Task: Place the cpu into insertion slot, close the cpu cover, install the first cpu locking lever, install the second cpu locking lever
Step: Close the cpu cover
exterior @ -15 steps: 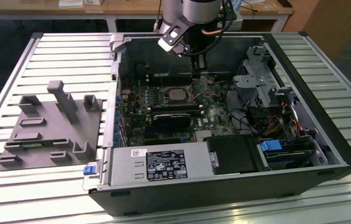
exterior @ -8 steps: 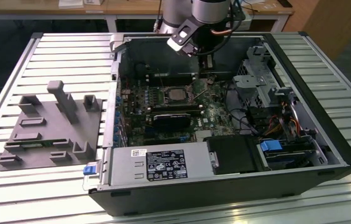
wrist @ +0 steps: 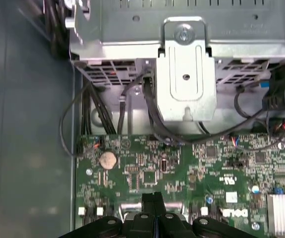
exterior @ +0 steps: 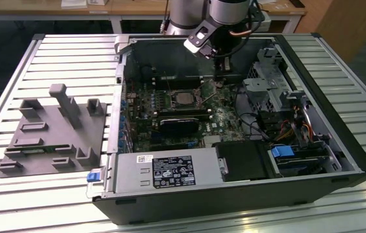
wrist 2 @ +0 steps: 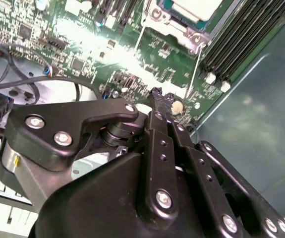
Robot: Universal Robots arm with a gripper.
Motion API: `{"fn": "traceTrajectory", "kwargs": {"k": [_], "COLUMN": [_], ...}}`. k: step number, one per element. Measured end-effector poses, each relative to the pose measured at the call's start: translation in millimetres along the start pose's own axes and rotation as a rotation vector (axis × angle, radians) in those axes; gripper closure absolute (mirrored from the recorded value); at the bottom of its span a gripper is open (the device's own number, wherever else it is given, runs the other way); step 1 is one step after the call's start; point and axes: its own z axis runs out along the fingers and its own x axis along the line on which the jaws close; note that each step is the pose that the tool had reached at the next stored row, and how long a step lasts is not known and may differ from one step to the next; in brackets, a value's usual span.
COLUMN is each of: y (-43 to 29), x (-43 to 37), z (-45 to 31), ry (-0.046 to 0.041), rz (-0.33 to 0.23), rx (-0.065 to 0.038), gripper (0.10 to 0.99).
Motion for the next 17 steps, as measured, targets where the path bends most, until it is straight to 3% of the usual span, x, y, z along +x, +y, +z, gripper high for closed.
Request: {"fn": "traceTrajectory", "kwargs": {"k": [6,17], "y": [8.9,12.2], "x": [0.3,-0.1], "z": [1.7,16.0], "ry": [-0.0001,-0.0001], "rz": [0.000,0.000], "rx": [0.000,0.002], "gripper": [0.980,0.980]}}
